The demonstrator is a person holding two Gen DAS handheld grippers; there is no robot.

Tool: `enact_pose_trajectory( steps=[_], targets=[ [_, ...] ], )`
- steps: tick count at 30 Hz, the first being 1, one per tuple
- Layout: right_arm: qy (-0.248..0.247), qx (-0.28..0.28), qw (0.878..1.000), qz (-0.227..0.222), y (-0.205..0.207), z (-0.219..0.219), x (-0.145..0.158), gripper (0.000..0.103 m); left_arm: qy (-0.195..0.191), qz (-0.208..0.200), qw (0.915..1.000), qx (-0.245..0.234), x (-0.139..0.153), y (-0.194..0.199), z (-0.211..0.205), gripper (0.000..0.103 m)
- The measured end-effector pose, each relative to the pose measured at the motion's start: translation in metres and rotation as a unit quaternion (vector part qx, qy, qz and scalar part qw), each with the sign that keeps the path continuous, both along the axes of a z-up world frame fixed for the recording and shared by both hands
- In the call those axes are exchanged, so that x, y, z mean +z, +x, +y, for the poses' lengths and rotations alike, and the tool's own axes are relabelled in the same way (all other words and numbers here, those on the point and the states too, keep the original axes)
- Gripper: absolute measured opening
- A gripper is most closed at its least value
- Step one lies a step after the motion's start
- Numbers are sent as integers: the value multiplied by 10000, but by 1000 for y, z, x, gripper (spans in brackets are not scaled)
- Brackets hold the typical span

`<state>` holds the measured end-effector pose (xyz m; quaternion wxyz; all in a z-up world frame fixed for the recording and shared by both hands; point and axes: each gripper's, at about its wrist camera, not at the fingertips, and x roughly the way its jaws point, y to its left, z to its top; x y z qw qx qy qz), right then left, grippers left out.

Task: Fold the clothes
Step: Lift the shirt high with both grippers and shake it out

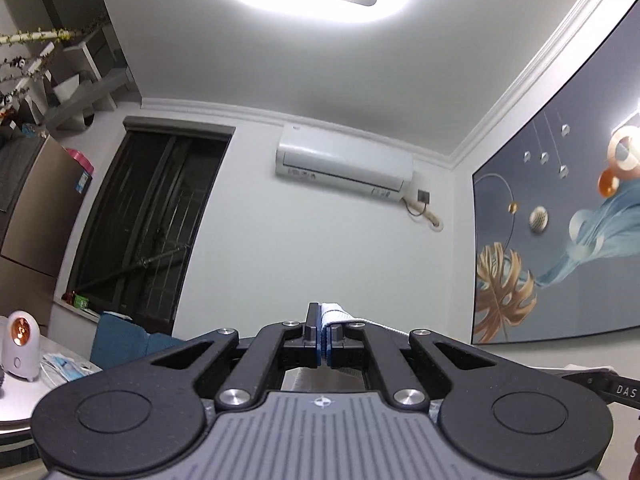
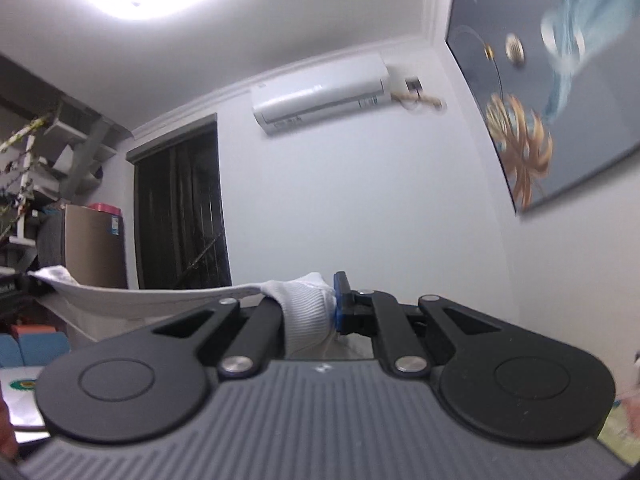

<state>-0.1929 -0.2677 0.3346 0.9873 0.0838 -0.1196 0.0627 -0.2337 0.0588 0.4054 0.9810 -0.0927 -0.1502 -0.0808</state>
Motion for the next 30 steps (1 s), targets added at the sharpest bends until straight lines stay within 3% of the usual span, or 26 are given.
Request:
enact_pose_trajectory(
  steps=[6,9,12,20,26,30],
  targets=[
    [-165,35,9996,-208,-42,6,25,8,-169,-105,9998,-55,15,-41,15,2],
    [-255,-88,9996,-82,-33,7,19,8,-206,97,9997,-56,-5,-28,11,2],
    [-282,-222,9990,256,3,2,-6,8,-132,381,9992,6,-42,13,4,3],
    [-322,-469,9905,1249,162,-11,-96,8,-19,1470,9888,270,-155,212,-20,3],
    [-379,-722,9782,1910,337,-25,-179,8,355,2030,9769,566,-244,397,-58,3],
    [-353,-792,9672,2389,457,-40,-260,8,659,2371,9668,684,-329,519,-81,4]
  ],
)
